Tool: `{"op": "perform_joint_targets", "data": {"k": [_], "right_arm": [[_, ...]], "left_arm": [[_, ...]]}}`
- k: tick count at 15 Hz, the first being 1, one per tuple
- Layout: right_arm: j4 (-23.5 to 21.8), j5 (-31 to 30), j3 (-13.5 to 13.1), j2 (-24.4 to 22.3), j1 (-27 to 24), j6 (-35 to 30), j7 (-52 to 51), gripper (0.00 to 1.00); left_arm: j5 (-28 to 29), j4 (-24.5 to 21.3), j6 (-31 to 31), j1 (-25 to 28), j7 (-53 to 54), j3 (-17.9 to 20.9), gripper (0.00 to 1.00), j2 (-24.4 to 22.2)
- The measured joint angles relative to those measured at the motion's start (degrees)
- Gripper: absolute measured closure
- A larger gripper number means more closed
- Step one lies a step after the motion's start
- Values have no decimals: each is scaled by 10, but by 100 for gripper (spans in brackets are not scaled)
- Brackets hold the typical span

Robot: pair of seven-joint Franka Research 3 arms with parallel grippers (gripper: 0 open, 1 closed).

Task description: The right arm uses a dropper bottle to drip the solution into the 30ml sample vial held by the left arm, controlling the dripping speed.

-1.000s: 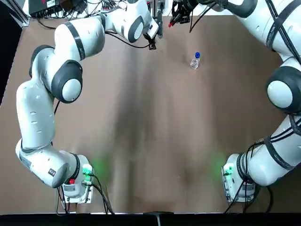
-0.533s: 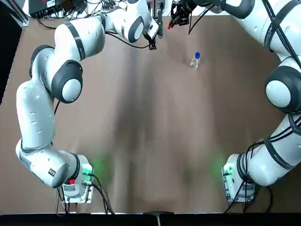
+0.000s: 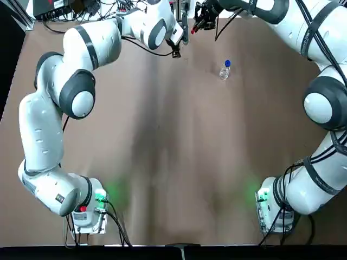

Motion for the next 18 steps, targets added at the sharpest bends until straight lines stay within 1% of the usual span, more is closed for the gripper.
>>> {"op": "perform_joint_targets", "data": {"k": [18], "right_arm": [[0, 0, -1, 10, 8, 0, -1, 87]], "left_arm": [[0, 0, 0, 0, 0, 0, 68, 0]]}}
